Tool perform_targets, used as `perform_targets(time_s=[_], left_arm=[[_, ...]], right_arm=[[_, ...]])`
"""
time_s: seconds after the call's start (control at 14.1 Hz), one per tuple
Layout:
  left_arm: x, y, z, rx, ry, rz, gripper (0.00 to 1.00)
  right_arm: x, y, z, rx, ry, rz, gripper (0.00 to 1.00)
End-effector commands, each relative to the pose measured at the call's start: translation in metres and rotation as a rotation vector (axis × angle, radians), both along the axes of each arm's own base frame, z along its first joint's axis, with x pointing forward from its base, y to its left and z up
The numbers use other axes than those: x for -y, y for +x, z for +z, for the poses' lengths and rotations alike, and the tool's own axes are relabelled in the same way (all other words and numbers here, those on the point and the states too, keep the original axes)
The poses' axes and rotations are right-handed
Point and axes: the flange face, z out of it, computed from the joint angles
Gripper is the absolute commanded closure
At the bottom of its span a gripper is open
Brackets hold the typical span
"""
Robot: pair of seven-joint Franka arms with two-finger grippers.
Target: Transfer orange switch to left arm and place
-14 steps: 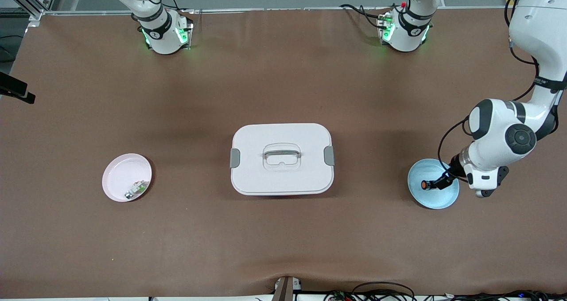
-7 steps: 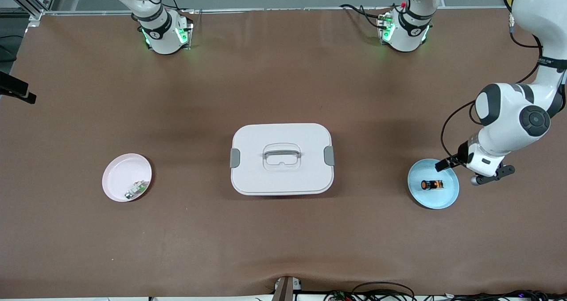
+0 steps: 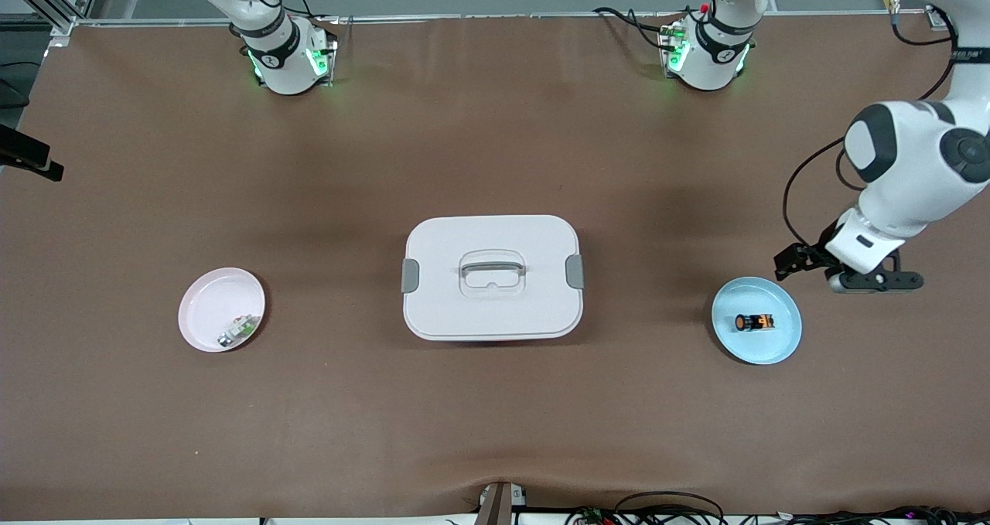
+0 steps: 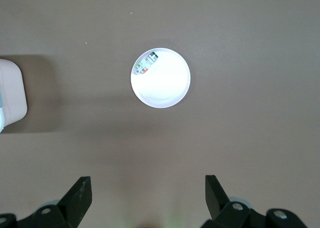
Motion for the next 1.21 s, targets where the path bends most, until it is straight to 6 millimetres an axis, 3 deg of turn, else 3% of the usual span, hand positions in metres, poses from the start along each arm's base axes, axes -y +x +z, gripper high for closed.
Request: perform_targets(time_s=[0.0, 0.64, 0.92, 1.14], left_arm=[[0.001, -0.013, 0.055, 0.019, 0.034, -0.018, 0.0], [0.011, -0.016, 0.211, -0.099, 0.046, -0.009, 0.0], [0.011, -0.02, 0.256, -0.084, -0.033, 0.027, 0.0], [0.009, -0.021, 0.26, -0.078, -0.033, 0.033, 0.0]], right_arm=[[-0.001, -0.005, 0.006, 0.01, 0.006, 0.009, 0.0], [0.0, -0.005, 0.005, 0.009, 0.004, 0.008, 0.0], [0.0, -0.005, 0.006, 0.012, 0.005, 0.008, 0.0], [0.0, -0.005, 0.006, 0.012, 0.005, 0.008, 0.0]])
